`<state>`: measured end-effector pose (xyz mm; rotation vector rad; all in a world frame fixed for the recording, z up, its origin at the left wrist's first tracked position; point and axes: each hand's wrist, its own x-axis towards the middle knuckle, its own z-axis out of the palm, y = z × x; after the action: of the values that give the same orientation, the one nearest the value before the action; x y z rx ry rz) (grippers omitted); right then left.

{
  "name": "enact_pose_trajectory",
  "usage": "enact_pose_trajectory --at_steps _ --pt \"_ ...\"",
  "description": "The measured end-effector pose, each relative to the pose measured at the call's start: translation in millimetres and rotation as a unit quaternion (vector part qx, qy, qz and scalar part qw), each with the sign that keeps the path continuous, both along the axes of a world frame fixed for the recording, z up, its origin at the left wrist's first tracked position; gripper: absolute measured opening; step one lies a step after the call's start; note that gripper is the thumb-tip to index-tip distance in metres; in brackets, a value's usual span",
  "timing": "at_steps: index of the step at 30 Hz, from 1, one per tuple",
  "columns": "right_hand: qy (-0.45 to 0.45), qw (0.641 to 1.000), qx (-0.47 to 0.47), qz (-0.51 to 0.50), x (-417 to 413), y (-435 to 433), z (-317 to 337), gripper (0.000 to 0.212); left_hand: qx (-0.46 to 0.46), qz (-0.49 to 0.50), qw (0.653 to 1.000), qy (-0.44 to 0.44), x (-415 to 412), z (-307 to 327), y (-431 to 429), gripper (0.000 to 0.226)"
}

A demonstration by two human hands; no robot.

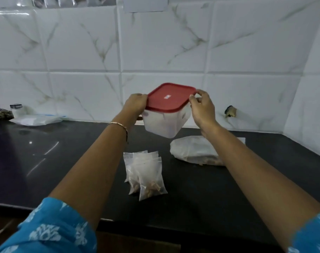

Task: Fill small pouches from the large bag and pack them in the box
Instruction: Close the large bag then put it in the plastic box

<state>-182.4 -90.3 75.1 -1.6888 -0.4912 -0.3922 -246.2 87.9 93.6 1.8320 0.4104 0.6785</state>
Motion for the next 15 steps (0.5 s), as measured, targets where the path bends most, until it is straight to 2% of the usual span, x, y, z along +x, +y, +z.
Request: enact_pose_trajectory --at_steps 3,5,10,13,15 --pt "-0.038 0.998 0.003 -0.041 -7.6 -32.7 5.5 0.042 -0.002 -0.050 0.999 0.006 -8.5 16.3 -28.3 0.019" --pt "-0.079 0.991 -0.016 -0.108 -13.6 -56.2 -0.8 0.037 0.008 -0.094 0.995 0.032 -13.8 17.8 -48.4 0.017" --pt "-0.199 0.921 -0.136 -0.306 -25.0 -109.2 -40.2 0.032 0.059 -0.170 0.976 0.121 -6.4 -15.7 -90.4 0.017" --pt "-0.225 0.892 -0.219 -0.325 -26.5 -134.0 -61.1 0.030 0.098 -0.208 0.958 0.172 4.5 -39.3 -105.3 0.021" --pt "-0.242 0.888 -0.245 -0.304 -28.0 -144.5 -72.4 0.029 0.106 -0.230 0.948 0.192 11.0 -50.8 -109.9 0.022"
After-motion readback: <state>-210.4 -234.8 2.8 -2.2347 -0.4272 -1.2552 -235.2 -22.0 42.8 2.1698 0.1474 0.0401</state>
